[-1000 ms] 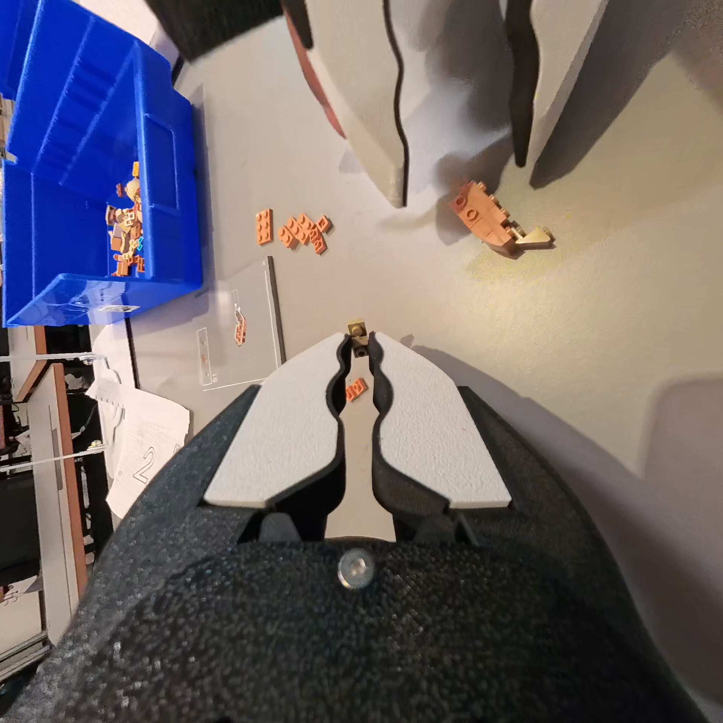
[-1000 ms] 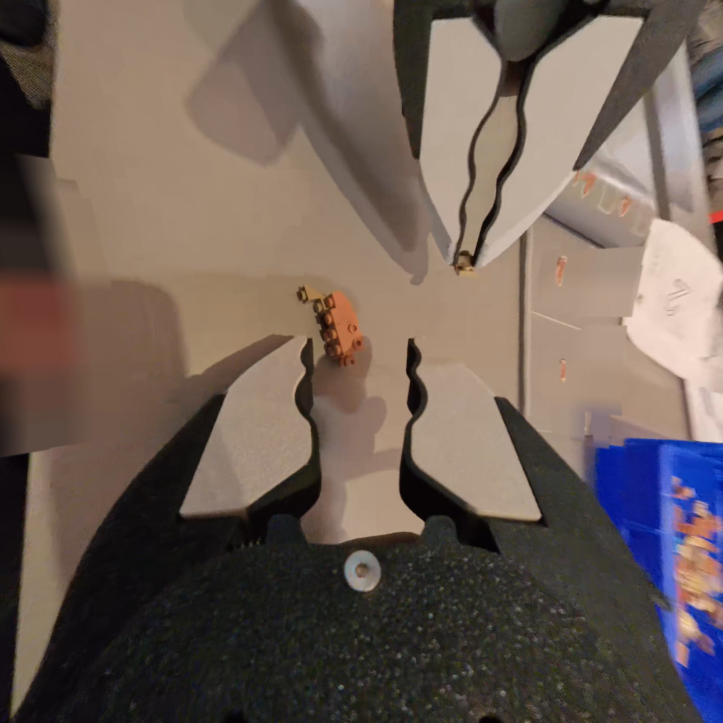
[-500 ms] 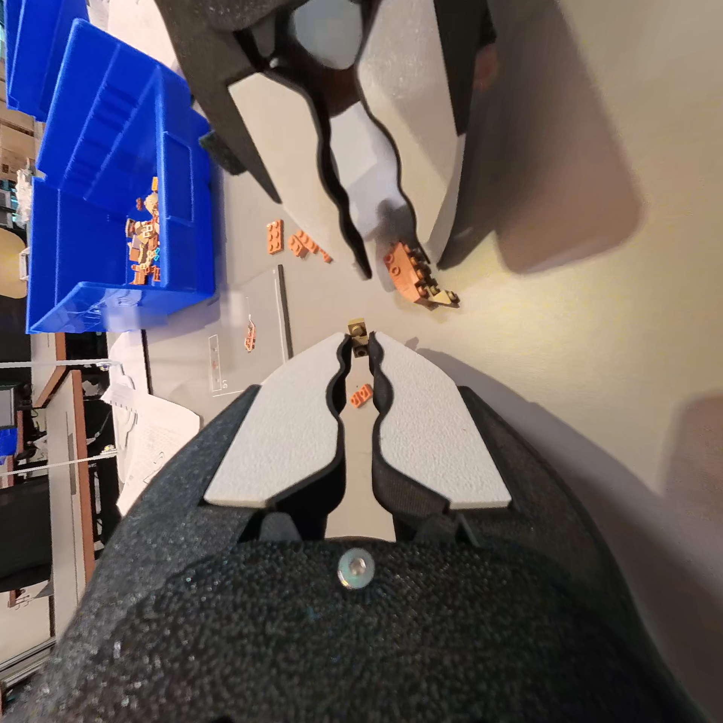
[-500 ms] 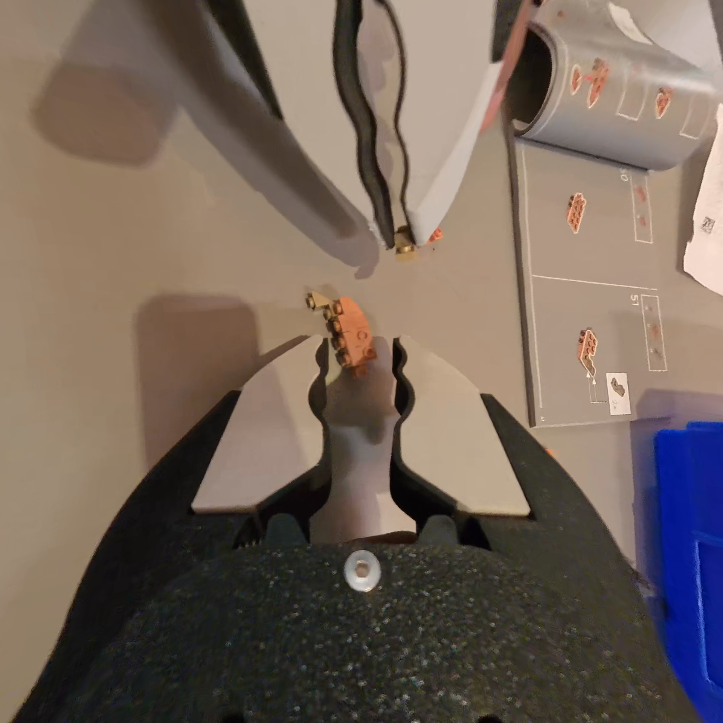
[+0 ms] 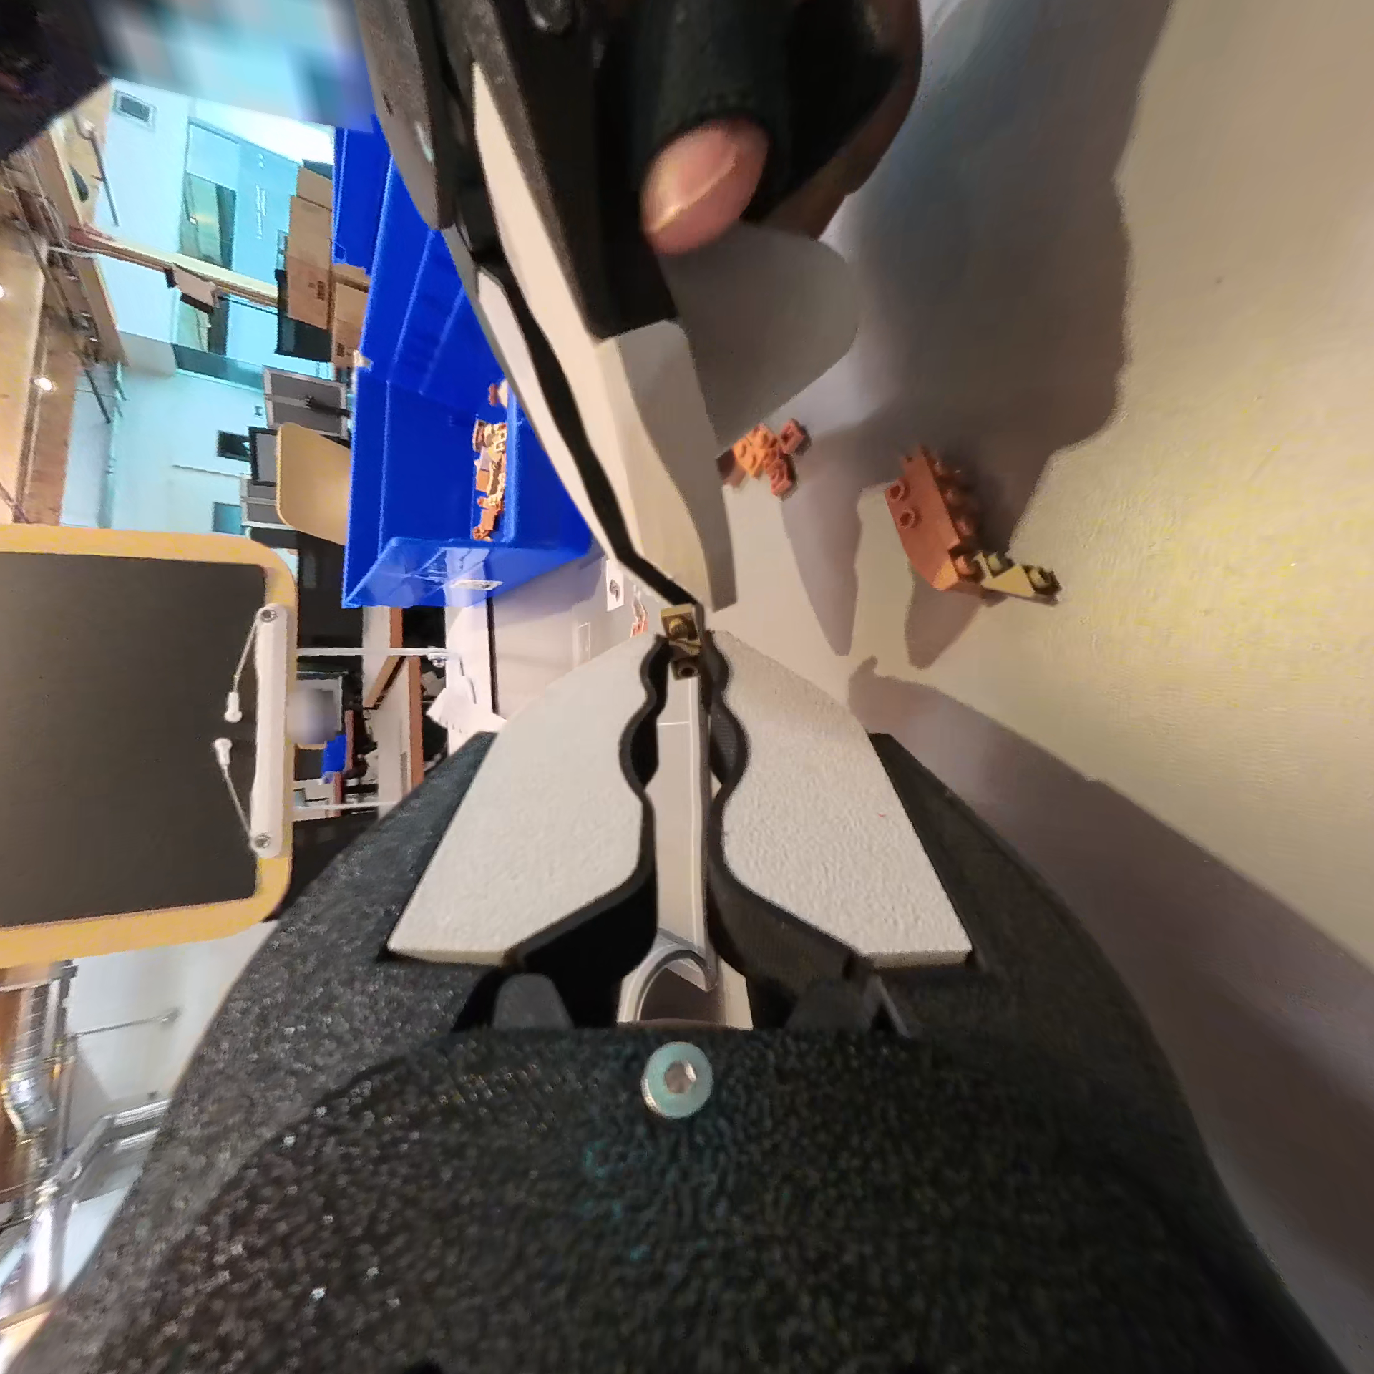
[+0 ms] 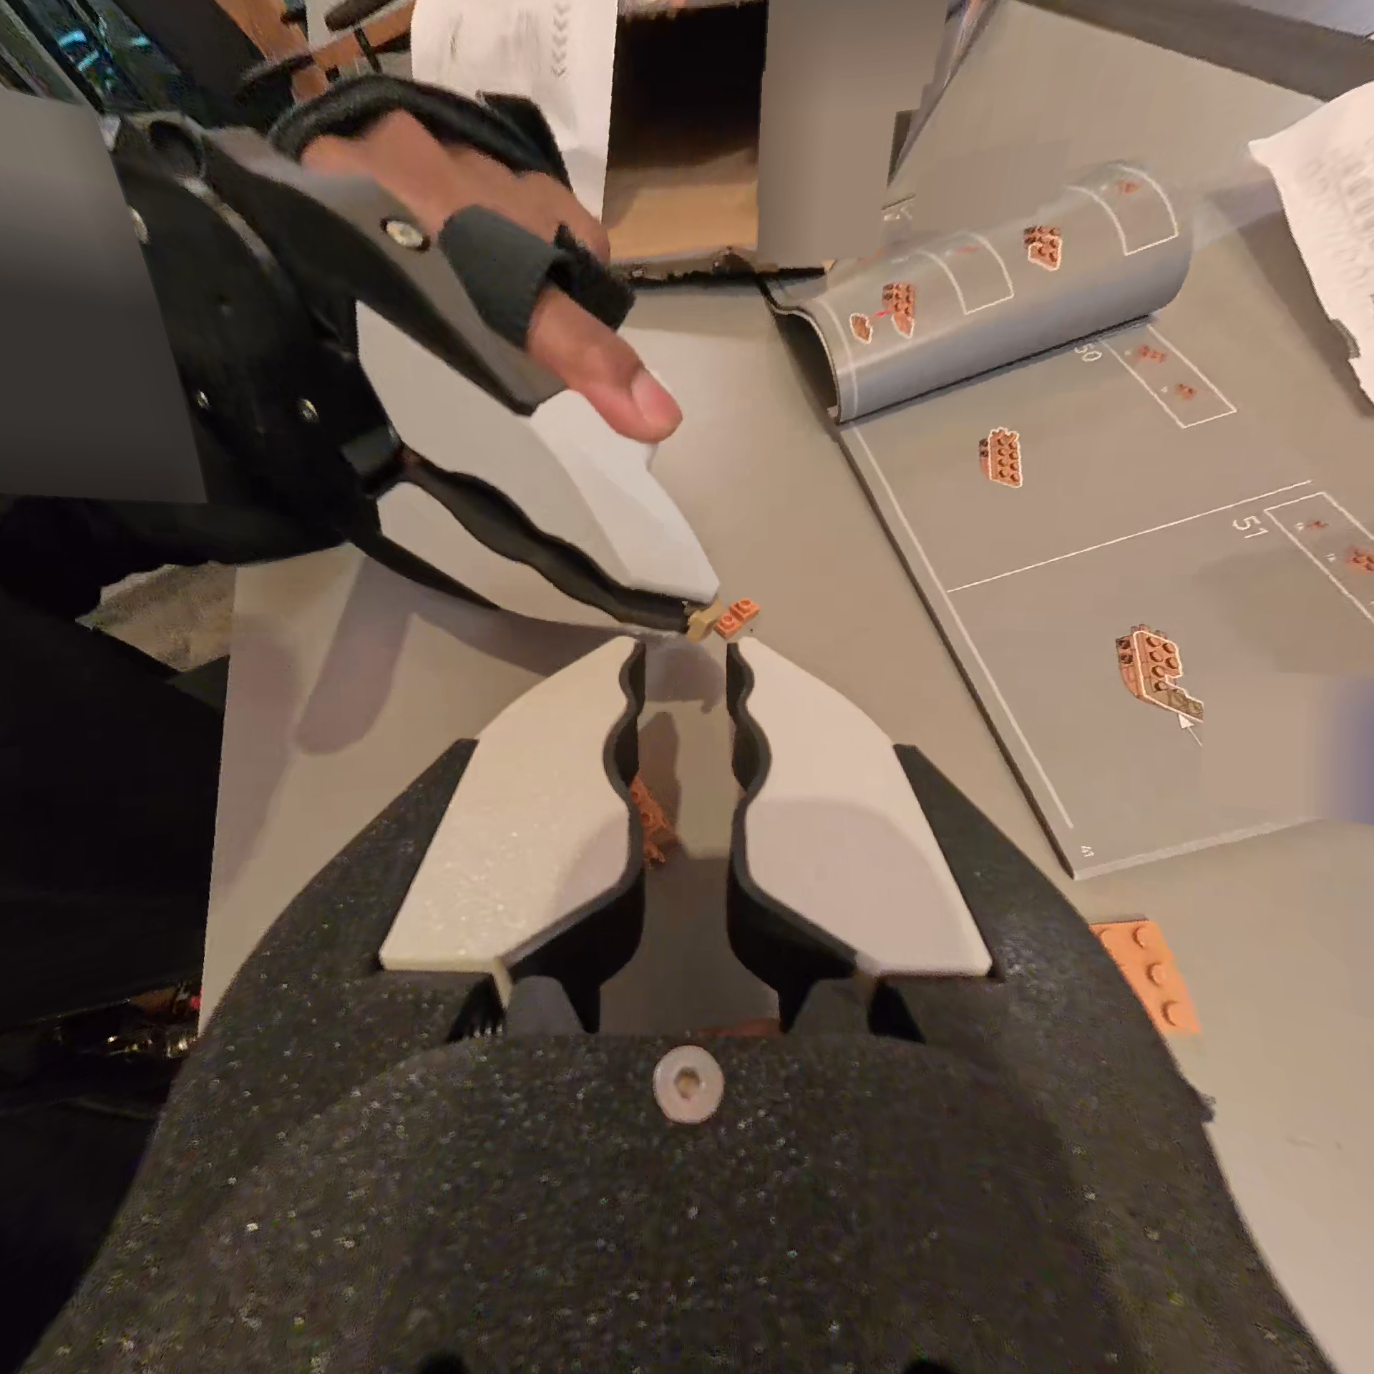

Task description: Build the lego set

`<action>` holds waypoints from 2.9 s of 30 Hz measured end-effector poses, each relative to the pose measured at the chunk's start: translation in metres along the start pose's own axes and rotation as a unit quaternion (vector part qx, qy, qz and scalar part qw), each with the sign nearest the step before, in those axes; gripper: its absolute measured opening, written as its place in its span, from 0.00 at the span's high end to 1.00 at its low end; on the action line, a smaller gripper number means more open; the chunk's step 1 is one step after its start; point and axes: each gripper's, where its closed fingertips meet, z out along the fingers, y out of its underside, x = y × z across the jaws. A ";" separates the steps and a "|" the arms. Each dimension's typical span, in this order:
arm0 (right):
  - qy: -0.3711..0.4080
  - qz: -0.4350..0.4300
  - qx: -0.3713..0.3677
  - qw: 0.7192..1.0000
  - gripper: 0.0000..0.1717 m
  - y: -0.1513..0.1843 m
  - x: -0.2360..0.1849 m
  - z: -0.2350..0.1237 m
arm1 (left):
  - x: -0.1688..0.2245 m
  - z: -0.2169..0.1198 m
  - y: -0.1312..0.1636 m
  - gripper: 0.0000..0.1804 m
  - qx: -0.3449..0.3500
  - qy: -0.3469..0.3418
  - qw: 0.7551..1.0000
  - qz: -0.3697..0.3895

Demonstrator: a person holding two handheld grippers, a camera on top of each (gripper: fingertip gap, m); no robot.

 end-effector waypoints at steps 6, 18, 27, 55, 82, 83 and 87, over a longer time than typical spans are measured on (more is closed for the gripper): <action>-0.008 0.014 0.007 1.000 0.92 0.002 0.002 0.002 | 0.002 0.001 -0.004 0.96 -0.002 -0.008 0.999 0.032; -0.033 -0.001 0.012 0.999 0.97 0.007 -0.006 0.001 | 0.009 -0.004 -0.011 0.95 0.034 0.010 0.998 0.050; -0.033 -0.110 0.020 0.993 0.97 0.008 -0.015 -0.004 | 0.012 -0.023 -0.024 0.88 0.138 0.134 0.968 -0.161; 0.016 -0.226 -0.136 0.964 0.91 0.055 -0.011 0.013 | 0.057 -0.018 -0.016 0.94 0.040 0.272 0.935 -0.223; 0.020 -0.177 -0.075 0.981 0.91 0.037 -0.011 0.010 | 0.049 -0.009 -0.007 0.95 0.013 0.226 0.950 -0.216; 0.021 -0.176 -0.073 0.981 0.91 0.036 -0.011 0.009 | 0.048 -0.009 -0.007 0.95 0.012 0.225 0.950 -0.218; 0.028 -0.171 -0.060 0.983 0.91 0.032 -0.009 0.009 | 0.044 -0.009 -0.006 0.95 0.006 0.215 0.950 -0.226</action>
